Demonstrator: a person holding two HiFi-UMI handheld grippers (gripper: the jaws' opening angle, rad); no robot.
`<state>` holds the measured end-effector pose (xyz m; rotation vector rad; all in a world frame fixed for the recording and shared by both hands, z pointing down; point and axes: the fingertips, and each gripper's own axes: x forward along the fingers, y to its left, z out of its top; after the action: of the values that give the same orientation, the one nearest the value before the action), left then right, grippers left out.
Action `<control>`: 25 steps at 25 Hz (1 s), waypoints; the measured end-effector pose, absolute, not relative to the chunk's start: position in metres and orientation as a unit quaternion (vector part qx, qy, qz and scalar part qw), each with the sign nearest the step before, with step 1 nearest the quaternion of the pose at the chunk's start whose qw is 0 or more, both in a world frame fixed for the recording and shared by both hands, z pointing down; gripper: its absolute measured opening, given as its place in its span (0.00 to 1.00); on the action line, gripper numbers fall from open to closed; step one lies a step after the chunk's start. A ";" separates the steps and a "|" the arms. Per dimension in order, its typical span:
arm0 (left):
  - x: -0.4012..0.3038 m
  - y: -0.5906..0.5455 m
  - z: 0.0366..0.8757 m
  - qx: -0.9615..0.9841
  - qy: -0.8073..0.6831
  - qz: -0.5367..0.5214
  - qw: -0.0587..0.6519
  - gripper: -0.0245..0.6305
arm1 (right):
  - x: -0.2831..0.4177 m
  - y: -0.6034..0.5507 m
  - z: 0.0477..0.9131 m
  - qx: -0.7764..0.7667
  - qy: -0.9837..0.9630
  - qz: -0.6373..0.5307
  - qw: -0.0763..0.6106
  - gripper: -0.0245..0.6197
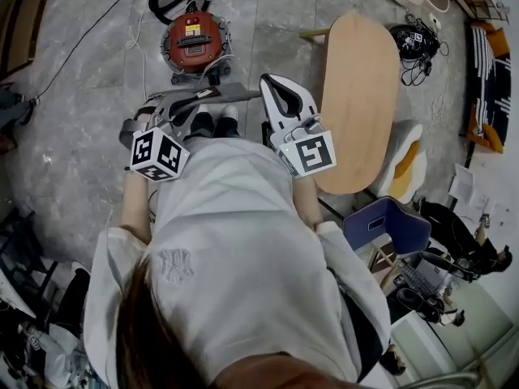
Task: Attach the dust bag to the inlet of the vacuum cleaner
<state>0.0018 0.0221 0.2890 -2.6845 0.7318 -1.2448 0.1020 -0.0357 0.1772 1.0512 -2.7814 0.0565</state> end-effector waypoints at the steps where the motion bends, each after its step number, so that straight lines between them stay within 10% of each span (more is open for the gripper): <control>1: 0.001 0.021 0.292 -0.881 0.232 -0.409 0.048 0.10 | 0.093 -0.035 0.182 0.337 -0.936 0.011 0.100 0.04; 12: 0.014 0.020 0.351 -0.894 0.164 -0.414 0.036 0.10 | 0.034 0.016 0.317 0.092 -0.926 0.029 0.364 0.35; 25: 0.025 0.016 0.492 -0.889 0.156 -0.431 -0.011 0.11 | 0.044 0.014 0.500 -0.014 -0.844 -0.066 0.531 0.08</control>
<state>0.0246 0.0161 0.4916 -2.8115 0.4934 -1.3639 0.0441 0.0136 0.5005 -0.0329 -2.0149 -0.1577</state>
